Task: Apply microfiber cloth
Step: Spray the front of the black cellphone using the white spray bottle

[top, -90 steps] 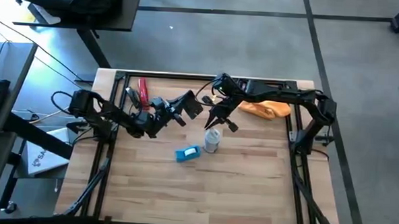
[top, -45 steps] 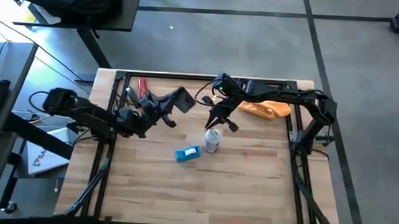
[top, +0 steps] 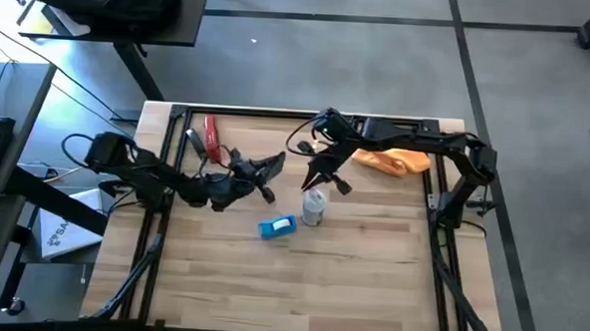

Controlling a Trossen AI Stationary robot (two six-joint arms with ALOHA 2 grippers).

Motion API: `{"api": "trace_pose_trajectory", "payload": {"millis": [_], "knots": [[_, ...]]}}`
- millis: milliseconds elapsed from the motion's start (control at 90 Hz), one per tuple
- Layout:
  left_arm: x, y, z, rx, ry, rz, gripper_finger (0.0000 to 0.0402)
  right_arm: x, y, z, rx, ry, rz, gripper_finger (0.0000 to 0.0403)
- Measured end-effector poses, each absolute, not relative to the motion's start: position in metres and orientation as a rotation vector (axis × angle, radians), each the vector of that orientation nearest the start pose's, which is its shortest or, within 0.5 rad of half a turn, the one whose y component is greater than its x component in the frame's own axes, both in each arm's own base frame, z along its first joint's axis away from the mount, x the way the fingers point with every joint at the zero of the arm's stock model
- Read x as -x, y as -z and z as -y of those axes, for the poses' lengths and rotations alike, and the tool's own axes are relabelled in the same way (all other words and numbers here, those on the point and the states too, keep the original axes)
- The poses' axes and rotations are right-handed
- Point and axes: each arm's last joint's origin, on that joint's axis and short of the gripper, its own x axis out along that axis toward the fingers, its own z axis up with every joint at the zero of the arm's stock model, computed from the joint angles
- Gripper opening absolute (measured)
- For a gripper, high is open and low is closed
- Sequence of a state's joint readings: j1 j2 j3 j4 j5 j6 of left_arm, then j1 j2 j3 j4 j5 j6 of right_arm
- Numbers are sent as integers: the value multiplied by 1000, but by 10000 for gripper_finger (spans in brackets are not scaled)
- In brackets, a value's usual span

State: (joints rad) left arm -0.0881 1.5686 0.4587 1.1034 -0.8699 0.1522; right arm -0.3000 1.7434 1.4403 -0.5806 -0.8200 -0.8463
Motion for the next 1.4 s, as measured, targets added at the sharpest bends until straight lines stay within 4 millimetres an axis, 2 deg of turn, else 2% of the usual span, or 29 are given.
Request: {"api": "trace_pose_trajectory", "payload": {"millis": [156,389,533,644,878,1233,1400], "knots": [[-280,-175,-2,-475,-771,-198,12,-362,-286,89,311,-753,-493,0],[-293,-174,0,-1191,-624,-482,12,-358,-300,87,285,-793,-515,0],[-298,-167,0,-1428,-585,-621,12,-356,-301,88,305,-855,-458,0],[-302,-156,5,-1612,-519,-724,12,-354,-293,90,331,-883,-415,0],[-313,-140,18,-1670,-442,-735,12,-366,-275,99,337,-874,-401,0],[-323,-148,26,-1657,-448,-680,12,-361,-277,115,313,-855,-370,0],[-324,-148,27,-1654,-448,-679,12,-358,-274,114,288,-877,-388,0]]}}
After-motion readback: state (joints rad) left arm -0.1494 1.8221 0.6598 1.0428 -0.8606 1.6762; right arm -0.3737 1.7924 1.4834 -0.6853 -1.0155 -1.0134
